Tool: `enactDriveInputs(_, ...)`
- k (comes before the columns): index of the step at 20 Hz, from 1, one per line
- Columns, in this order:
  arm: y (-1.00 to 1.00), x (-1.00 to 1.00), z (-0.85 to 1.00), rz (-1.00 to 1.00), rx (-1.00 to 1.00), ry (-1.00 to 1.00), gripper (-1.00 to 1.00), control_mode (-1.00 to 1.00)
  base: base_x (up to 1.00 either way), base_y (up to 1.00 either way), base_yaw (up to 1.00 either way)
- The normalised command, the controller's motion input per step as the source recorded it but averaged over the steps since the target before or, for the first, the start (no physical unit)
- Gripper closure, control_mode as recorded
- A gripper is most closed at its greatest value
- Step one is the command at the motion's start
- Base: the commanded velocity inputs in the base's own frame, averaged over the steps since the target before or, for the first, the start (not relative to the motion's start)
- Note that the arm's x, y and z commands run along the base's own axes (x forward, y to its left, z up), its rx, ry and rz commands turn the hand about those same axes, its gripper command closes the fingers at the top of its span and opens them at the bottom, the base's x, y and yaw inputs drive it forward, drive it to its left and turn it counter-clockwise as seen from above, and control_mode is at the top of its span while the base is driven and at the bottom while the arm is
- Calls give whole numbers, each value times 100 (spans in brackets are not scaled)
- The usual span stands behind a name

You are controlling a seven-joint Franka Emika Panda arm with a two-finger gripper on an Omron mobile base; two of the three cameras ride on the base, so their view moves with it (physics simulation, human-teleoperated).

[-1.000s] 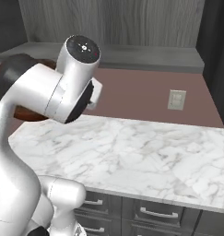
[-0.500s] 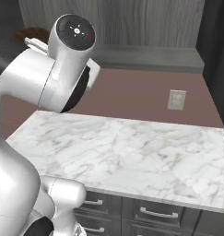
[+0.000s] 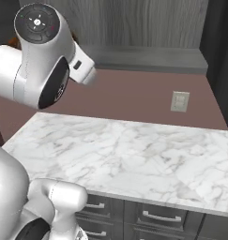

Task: Pick up the bowls on the counter and stack them on top of one another in the open cabinet. Place the smaller bowl on top of the larger bowl.

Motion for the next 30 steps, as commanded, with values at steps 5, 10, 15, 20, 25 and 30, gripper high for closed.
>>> enactDriveInputs(5,-7,0,1,-3,3,-2,100,-100,0,0,0)
enactDriveInputs(10,-22,-1,0,0,12,-12,100,-100,0,0,0)
enactDriveInputs(15,-5,25,0,0,4,-5,100,-100,0,0,0)
enactDriveInputs(20,0,58,0,0,2,0,100,-100,0,0,0)
enactDriveInputs(25,-3,64,0,0,6,0,100,-100,0,0,0)
enactDriveInputs(30,-6,68,0,0,8,0,100,-100,0,0,0)
